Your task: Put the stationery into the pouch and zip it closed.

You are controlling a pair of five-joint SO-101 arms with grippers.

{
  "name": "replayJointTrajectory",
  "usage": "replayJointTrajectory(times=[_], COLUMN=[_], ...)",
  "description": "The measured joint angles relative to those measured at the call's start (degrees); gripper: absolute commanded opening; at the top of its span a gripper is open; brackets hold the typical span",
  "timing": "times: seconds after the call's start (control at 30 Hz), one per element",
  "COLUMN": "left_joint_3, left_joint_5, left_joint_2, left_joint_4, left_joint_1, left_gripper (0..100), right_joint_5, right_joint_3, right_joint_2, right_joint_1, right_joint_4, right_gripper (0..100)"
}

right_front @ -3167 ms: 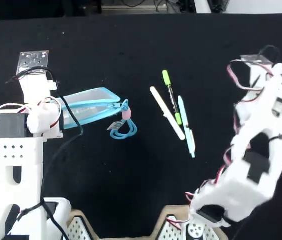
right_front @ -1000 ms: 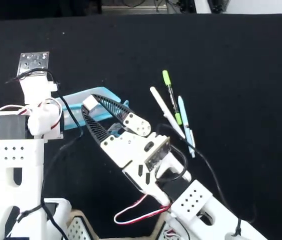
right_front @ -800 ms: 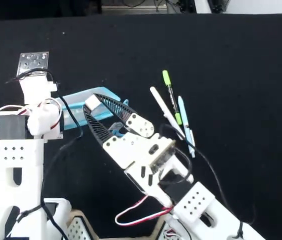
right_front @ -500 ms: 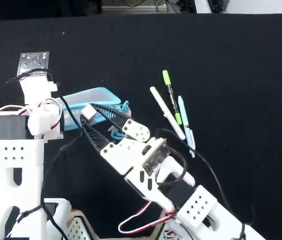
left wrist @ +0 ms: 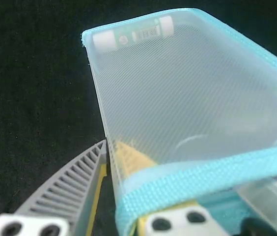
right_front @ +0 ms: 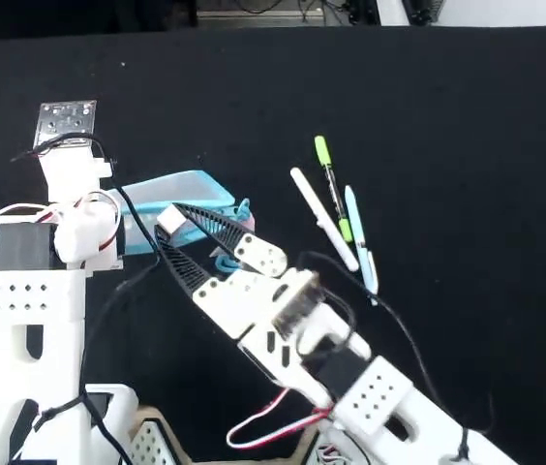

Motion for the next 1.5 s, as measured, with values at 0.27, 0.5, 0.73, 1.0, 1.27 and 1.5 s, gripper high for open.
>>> replayJointTrajectory(times=[0.27, 0.5, 0.73, 1.0, 1.27, 1.5], left_joint_3=[0.18, 0.26, 0.35, 0.35, 0.35, 0.35], left_joint_5=[0.0, 0.0, 0.0, 0.0, 0.0, 0.0], left_joint_2=[0.0, 0.0, 0.0, 0.0, 0.0, 0.0], left_joint_4=[0.0, 0.0, -0.09, -0.18, -0.18, -0.18], left_joint_1=[0.0, 0.0, 0.0, 0.0, 0.0, 0.0], left_gripper=[3, 3, 3, 3, 3, 3], right_joint_5=[0.0, 0.09, 0.26, 0.18, -0.26, -0.7], right_joint_3=[-3.6, -7.3, -20.48, -31.47, -29.8, -31.3], right_joint_2=[9.14, 4.04, 0.79, -6.77, -4.13, 14.33], right_joint_1=[2.73, -0.26, -2.64, 6.77, 29.27, 39.65], right_joint_4=[-0.7, 15.38, 45.98, 60.57, 67.16, 70.33], right_gripper=[1.3, 24.5, 26.5, 26.5, 26.5, 20.6])
